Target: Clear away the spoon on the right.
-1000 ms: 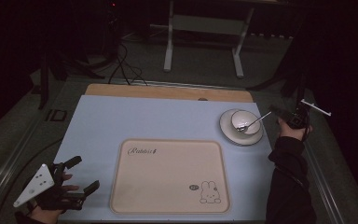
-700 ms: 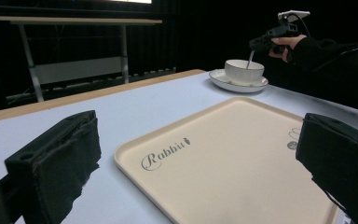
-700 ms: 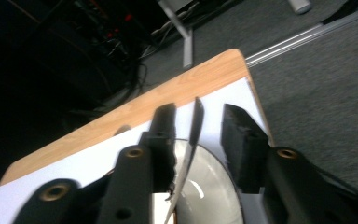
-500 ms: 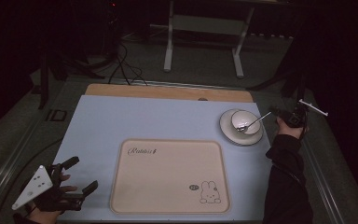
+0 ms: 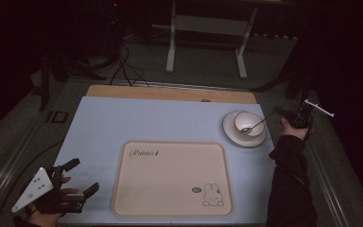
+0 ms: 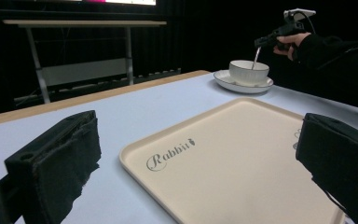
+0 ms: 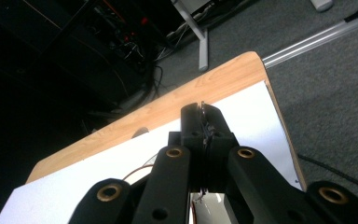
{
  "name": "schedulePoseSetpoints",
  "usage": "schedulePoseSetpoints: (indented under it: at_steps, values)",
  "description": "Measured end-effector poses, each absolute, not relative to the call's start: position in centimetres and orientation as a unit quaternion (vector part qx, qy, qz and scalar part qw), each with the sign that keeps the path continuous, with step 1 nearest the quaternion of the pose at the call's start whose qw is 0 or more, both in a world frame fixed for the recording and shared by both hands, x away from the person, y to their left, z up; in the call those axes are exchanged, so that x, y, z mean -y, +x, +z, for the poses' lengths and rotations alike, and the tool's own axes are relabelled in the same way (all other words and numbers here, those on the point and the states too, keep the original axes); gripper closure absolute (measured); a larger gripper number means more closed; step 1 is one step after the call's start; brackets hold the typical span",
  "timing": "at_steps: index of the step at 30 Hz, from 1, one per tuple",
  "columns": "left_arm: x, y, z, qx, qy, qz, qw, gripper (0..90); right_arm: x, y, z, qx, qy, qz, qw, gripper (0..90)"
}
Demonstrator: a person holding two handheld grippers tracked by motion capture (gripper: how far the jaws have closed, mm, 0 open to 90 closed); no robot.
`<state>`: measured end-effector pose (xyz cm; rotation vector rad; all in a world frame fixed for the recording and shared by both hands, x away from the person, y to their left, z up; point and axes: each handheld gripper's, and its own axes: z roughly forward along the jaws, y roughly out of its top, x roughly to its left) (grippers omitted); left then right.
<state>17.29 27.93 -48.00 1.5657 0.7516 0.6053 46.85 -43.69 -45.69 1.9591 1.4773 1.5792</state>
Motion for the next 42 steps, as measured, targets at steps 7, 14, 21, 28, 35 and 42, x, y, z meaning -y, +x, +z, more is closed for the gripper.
schedulePoseSetpoints:
  at_steps: [7, 14, 21, 28, 35, 42]
  values:
    - [-27.9, 17.3, -48.0, -0.325, 0.677, 0.261, 0.607, 0.0, 43.3, 46.6, -44.0, -0.514, 0.652, 0.540, 0.136, 89.8]
    - [-28.0, 17.2, -48.0, -0.324, 0.678, 0.260, 0.606, 0.0, 43.4, 46.1, -42.1, -0.523, 0.641, 0.540, 0.154, 89.8]
    - [-27.9, 17.3, -48.0, -0.323, 0.678, 0.258, 0.607, 0.0, 43.4, 45.3, -40.2, -0.536, 0.628, 0.540, 0.166, 89.9]
    - [-27.9, 17.2, -48.0, -0.323, 0.678, 0.256, 0.609, 0.0, 42.5, 44.5, -36.8, -0.575, 0.594, 0.529, 0.191, 89.9]
    - [-27.9, 17.2, -48.0, -0.322, 0.678, 0.254, 0.611, 0.0, 41.2, 43.6, -34.4, -0.607, 0.565, 0.524, 0.193, 89.9]
    - [-27.9, 17.3, -48.0, -0.321, 0.677, 0.253, 0.612, 0.0, 39.9, 42.7, -32.7, -0.639, 0.534, 0.518, 0.195, 89.9]
